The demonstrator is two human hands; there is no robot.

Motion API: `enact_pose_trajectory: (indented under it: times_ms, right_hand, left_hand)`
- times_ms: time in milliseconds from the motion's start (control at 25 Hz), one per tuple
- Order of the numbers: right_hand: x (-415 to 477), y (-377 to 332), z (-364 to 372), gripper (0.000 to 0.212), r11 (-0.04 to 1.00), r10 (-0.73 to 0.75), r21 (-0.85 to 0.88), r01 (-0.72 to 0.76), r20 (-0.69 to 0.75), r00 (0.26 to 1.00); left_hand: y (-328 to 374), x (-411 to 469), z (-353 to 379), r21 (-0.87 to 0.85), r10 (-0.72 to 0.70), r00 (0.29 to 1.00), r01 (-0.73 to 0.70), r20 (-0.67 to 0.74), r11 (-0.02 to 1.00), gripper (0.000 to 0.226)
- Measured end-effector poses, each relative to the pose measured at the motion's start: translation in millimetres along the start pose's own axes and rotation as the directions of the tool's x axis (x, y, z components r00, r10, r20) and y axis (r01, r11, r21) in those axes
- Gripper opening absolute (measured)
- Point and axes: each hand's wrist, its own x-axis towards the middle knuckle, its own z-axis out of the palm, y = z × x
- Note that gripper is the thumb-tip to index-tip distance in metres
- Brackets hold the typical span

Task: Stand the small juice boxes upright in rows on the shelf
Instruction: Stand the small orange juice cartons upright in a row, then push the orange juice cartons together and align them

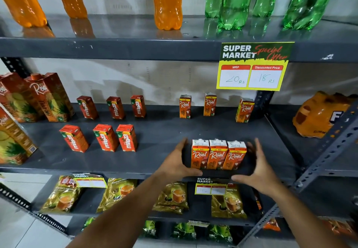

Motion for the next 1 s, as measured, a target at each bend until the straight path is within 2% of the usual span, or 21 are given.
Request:
enact_pose_trajectory:
  times_ms: [40,120,160,200,280,360,440,520,600,680,720,800,880,1000]
  right_hand:
    - [-15.7,12.8,0.6,0.137,1.000,-0.014,0.001,0.015,-0.119,0.993]
    - [-53.6,40.5,16.3,0.111,0.997,-0.069,0.002,0.074,-0.333,0.940]
    - [-71.3,48.9,29.4,0.094,0.995,-0.088,0.007,0.099,-0.382,0.920]
    - [-85.3,52.5,43.0,0.081,0.991,-0.125,-0.004,0.133,-0.371,0.920]
    - [-97.9,47.0,71.5,0.074,0.955,-0.295,-0.102,0.279,-0.205,0.933]
    - [-92.0,26.5,101.0,0.061,0.888,-0.444,-0.137,0.439,-0.004,0.896]
    - [-74.8,-13.8,125.8,0.040,0.839,-0.523,-0.086,0.538,0.147,0.839]
    - [-50.5,-60.7,152.1,0.037,0.833,-0.538,-0.012,0.553,0.213,0.815]
    - [-22.7,-108.2,180.0,0.048,0.852,-0.521,0.060,0.521,0.207,0.828]
    - [10.9,-149.9,207.7,0.071,0.897,-0.441,0.112,0.427,0.176,0.880]
    - [29.8,-165.5,218.2,0.083,0.929,-0.363,0.143,0.341,0.183,0.914]
    - [64.4,-186.4,237.0,0.100,0.968,-0.210,0.188,0.165,0.254,0.944]
    - [89.8,-196.4,254.0,0.092,0.983,-0.130,0.165,0.078,0.333,0.934]
    - [105.8,-199.8,281.5,0.059,0.991,-0.060,0.130,0.017,0.336,0.940]
  left_hand:
    - [-8.2,-10.8,-8.7,0.067,0.027,0.999,-0.024,-0.044,0.997,0.121]
    - [-33.8,-40.7,-28.8,0.163,0.111,0.984,-0.088,-0.141,0.983,0.109]
    - [-49.5,-59.1,-39.3,0.204,0.172,0.967,-0.134,-0.185,0.970,0.101]
    - [-65.8,-77.8,-49.8,0.247,0.231,0.945,-0.172,-0.231,0.954,0.092]
    - [-96.3,-109.1,-74.3,0.287,0.280,0.891,-0.180,-0.359,0.941,0.080]
    - [-117.3,-125.2,-107.3,0.256,0.222,0.815,-0.094,-0.535,0.962,0.077]
    - [-131.8,-125.5,-149.7,0.205,0.124,0.708,0.029,-0.695,0.978,0.079]
    - [-145.5,-115.7,-198.1,0.123,0.035,0.646,0.092,-0.763,0.988,0.087]
    - [-159.7,-99.2,-240.5,0.010,-0.050,0.666,0.086,-0.744,0.996,0.100]
    - [-168.1,-79.6,-276.5,-0.094,-0.115,0.745,0.070,-0.657,0.993,0.109]
    - [-171.1,-69.3,-291.2,-0.119,-0.136,0.796,0.081,-0.589,0.990,0.107]
    - [-177.6,-55.5,-315.6,-0.035,-0.133,0.870,0.132,-0.475,0.991,0.081]
    - [-183.4,-48.1,-332.4,0.057,-0.122,0.921,0.154,-0.370,0.986,0.053]
    - [-190.0,-39.0,-337.4,0.003,-0.028,0.977,0.029,-0.210,1.000,0.035]
